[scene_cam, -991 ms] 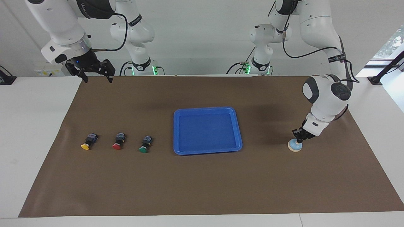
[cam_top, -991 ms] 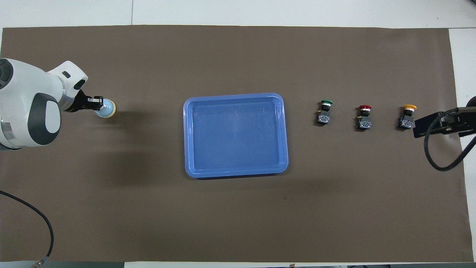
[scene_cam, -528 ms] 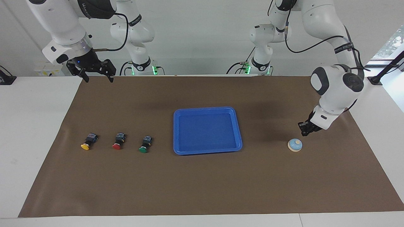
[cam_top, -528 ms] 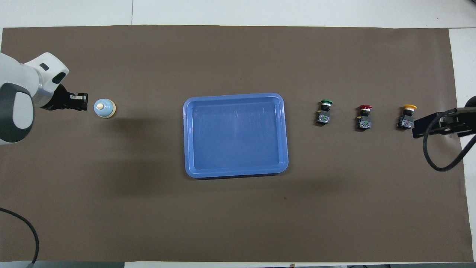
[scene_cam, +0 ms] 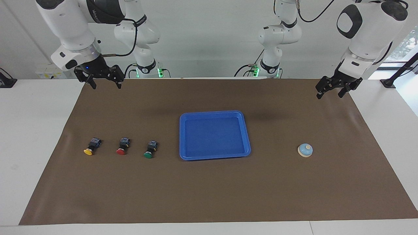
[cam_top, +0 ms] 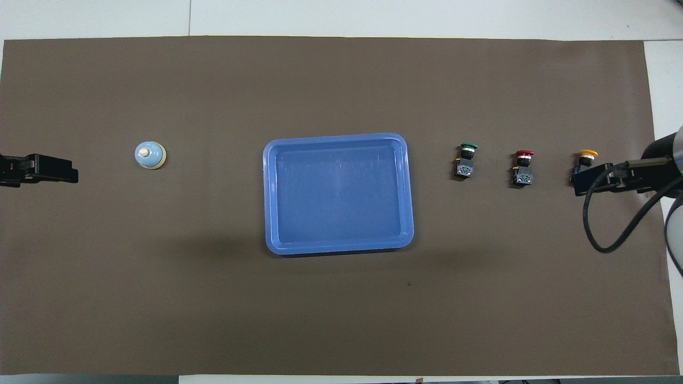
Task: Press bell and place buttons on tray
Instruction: 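Reach the right gripper to the green-capped button and grasp it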
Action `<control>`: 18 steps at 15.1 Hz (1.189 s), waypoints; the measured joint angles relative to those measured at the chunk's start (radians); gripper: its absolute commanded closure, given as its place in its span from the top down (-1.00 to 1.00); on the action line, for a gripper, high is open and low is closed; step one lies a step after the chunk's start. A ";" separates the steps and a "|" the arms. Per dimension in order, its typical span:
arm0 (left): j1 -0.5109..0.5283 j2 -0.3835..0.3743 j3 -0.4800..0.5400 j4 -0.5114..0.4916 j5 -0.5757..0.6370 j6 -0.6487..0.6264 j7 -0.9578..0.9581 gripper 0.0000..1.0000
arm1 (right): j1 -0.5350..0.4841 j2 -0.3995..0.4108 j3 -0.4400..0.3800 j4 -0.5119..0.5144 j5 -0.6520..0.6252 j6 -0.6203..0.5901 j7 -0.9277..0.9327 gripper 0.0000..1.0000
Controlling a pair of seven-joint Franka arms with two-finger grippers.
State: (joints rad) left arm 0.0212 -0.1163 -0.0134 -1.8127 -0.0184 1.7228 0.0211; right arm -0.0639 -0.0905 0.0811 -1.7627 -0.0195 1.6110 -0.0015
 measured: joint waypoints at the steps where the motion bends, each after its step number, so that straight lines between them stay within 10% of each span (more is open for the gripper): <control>1: 0.000 -0.010 -0.004 0.004 0.000 -0.038 0.000 1.00 | 0.011 -0.009 0.000 -0.039 0.000 0.045 0.012 1.00; 7: -0.002 0.050 -0.013 0.118 0.000 -0.147 0.000 1.00 | 0.090 0.009 0.002 -0.203 0.000 0.276 0.184 1.00; 18: -0.021 0.078 -0.021 0.133 0.000 -0.159 0.008 1.00 | 0.141 0.333 0.001 -0.302 0.000 0.802 0.306 1.00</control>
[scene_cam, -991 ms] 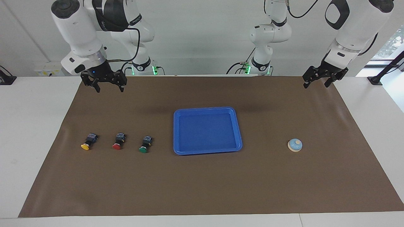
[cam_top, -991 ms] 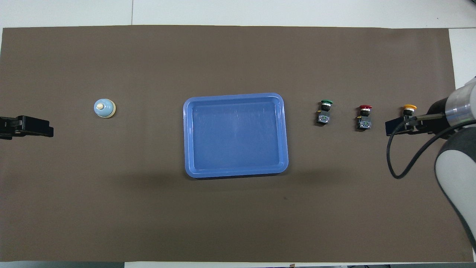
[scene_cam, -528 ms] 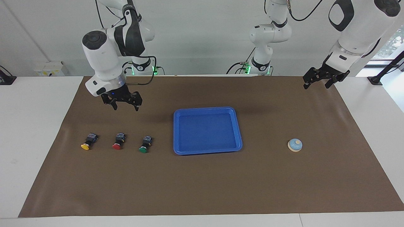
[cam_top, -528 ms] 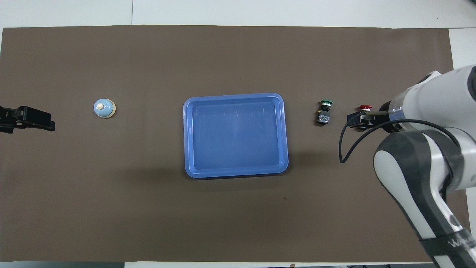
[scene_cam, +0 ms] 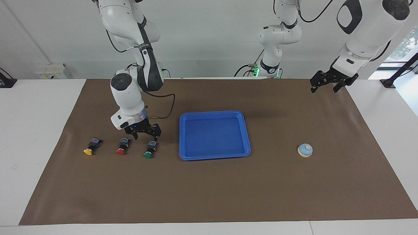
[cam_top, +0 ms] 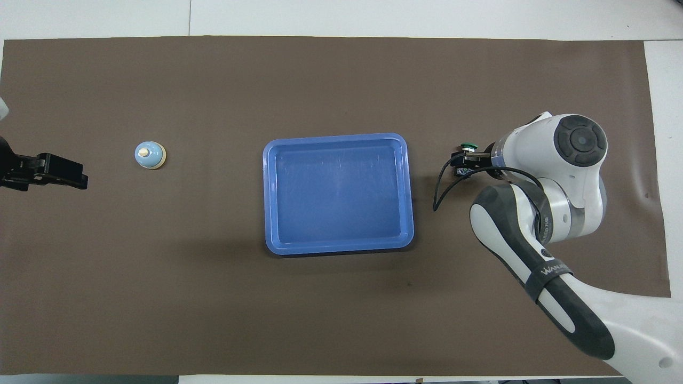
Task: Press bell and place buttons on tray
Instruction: 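Reach the right gripper to the green-capped button and grasp it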
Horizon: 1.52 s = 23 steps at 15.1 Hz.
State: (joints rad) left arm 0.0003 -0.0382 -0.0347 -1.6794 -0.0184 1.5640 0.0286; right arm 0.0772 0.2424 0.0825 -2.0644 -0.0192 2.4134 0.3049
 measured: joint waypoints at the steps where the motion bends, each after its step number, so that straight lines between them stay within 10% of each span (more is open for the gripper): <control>1: -0.001 0.000 0.000 0.000 0.000 -0.001 0.013 1.00 | 0.000 0.027 0.000 0.000 0.000 0.032 0.000 1.00; 11: -0.004 -0.006 0.011 0.001 0.000 -0.005 0.038 1.00 | 0.023 0.096 -0.001 0.013 -0.001 0.087 0.021 0.67; 13: -0.003 -0.012 0.016 0.002 0.000 -0.005 0.038 1.00 | 0.021 0.096 -0.001 0.018 -0.001 0.087 0.021 0.23; 16: -0.003 -0.014 0.017 0.002 0.000 -0.005 0.038 1.00 | 0.020 0.096 -0.003 0.026 -0.001 0.087 0.022 -1.00; 23: -0.003 -0.014 0.017 0.002 0.000 -0.005 0.038 1.00 | 0.021 0.096 -0.005 0.037 -0.001 0.072 0.022 -1.00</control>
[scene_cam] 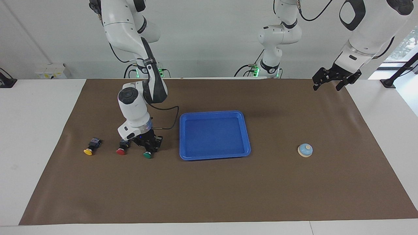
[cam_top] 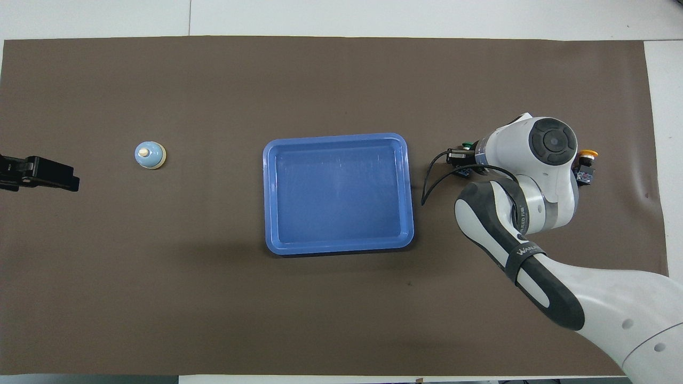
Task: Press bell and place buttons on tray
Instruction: 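Reach the right gripper to the green-capped button and grasp it, then carry the green button into the blue tray and release it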
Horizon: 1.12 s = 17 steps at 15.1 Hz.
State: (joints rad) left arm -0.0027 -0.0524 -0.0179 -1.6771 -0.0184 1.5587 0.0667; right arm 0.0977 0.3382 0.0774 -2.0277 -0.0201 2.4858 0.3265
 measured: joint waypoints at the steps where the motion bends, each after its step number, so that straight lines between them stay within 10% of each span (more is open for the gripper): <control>1: 0.000 0.000 0.000 0.000 0.000 0.000 0.000 1.00 | 0.001 0.000 0.001 0.018 0.000 -0.034 0.000 -1.00; 7: 0.000 0.000 0.000 0.000 0.000 0.000 0.000 1.00 | 0.135 -0.008 0.009 0.240 0.006 -0.335 0.076 -1.00; 17: 0.000 0.000 0.000 0.000 0.000 0.000 0.000 1.00 | 0.354 0.028 0.009 0.123 0.016 -0.180 0.215 -1.00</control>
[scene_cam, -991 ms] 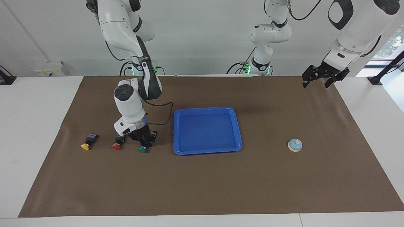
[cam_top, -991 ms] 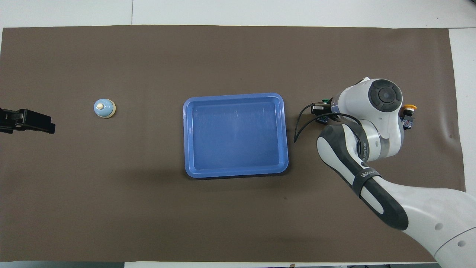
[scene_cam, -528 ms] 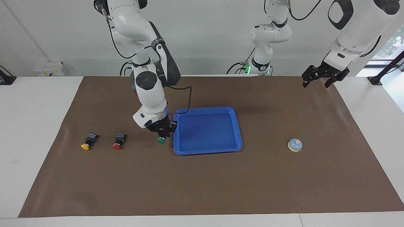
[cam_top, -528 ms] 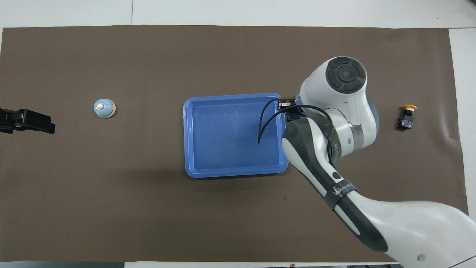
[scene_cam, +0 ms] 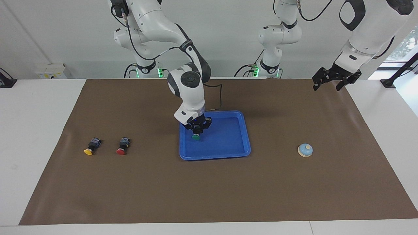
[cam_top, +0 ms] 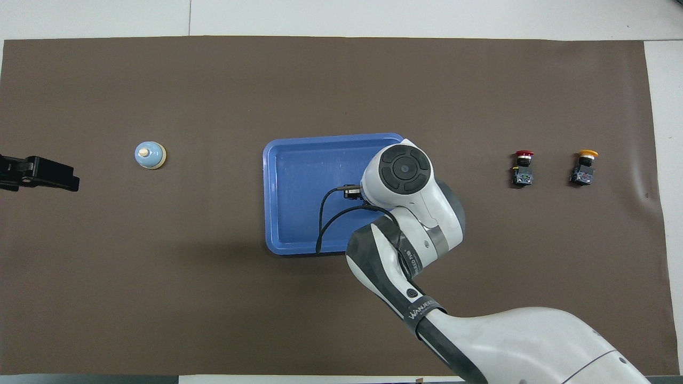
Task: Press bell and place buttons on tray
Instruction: 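Carry the green button into the blue tray and release it, then move the right gripper back to the red-capped button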
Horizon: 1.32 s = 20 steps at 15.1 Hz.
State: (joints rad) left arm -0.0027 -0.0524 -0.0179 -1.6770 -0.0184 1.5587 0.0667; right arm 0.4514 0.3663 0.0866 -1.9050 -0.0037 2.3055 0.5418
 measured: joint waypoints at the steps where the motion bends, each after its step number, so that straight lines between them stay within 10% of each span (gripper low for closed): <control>1: 0.000 0.000 0.000 0.000 0.000 0.000 0.000 1.00 | 0.000 0.001 -0.001 -0.014 0.000 0.017 0.000 -1.00; 4: 0.000 0.000 0.000 0.000 0.000 0.000 0.000 1.00 | 0.000 0.001 -0.001 -0.035 0.000 0.040 0.000 -1.00; 5: 0.000 0.000 0.000 0.000 0.000 0.000 0.000 1.00 | 0.000 0.001 -0.001 -0.035 0.000 0.041 0.000 -0.50; 6: 0.000 0.000 0.000 0.000 0.000 0.000 0.000 1.00 | 0.000 0.001 -0.001 -0.035 0.000 0.041 0.000 0.69; 7: 0.000 0.000 0.000 0.000 0.000 0.000 0.000 1.00 | 0.000 0.001 -0.001 -0.035 0.000 0.041 0.000 1.00; 20: 0.000 0.000 0.000 0.000 0.000 0.000 0.000 1.00 | -0.263 -0.130 -0.023 0.085 -0.002 -0.238 -0.114 1.00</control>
State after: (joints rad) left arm -0.0027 -0.0524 -0.0179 -1.6770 -0.0184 1.5587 0.0667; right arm 0.1887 0.2366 0.0636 -1.8201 -0.0059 2.0675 0.4276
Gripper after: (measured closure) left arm 0.000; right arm 0.000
